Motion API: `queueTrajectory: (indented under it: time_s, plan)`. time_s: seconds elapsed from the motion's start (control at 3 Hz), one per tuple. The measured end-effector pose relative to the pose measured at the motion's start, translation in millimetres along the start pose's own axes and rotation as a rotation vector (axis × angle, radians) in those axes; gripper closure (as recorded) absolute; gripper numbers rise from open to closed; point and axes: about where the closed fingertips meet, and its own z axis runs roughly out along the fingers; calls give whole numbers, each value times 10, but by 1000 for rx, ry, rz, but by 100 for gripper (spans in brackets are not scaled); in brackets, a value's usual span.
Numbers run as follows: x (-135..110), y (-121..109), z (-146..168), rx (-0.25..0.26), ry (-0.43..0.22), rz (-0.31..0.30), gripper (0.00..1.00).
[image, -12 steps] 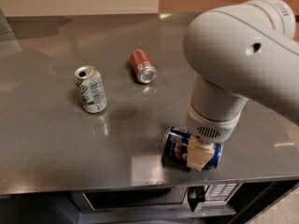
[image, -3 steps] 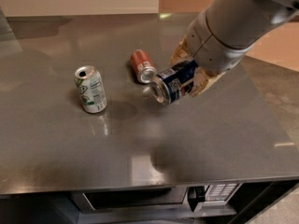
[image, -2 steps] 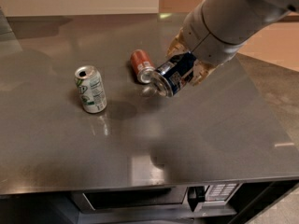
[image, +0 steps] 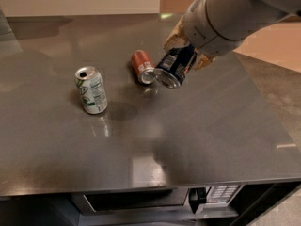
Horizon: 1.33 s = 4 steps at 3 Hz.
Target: Place pepsi can upright
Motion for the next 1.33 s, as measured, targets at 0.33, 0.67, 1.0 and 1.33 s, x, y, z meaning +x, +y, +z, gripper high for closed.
queueTrajectory:
  time_s: [0.33, 0.67, 1.0, 1.33]
  plan:
    - [0, -40, -49, 6, 9, -73, 100]
    - [0, -41, -49, 6, 9, -74, 100]
    - [9, -85, -104, 25, 16, -120, 100]
    - [49, -108, -130, 52, 51, -240, 100]
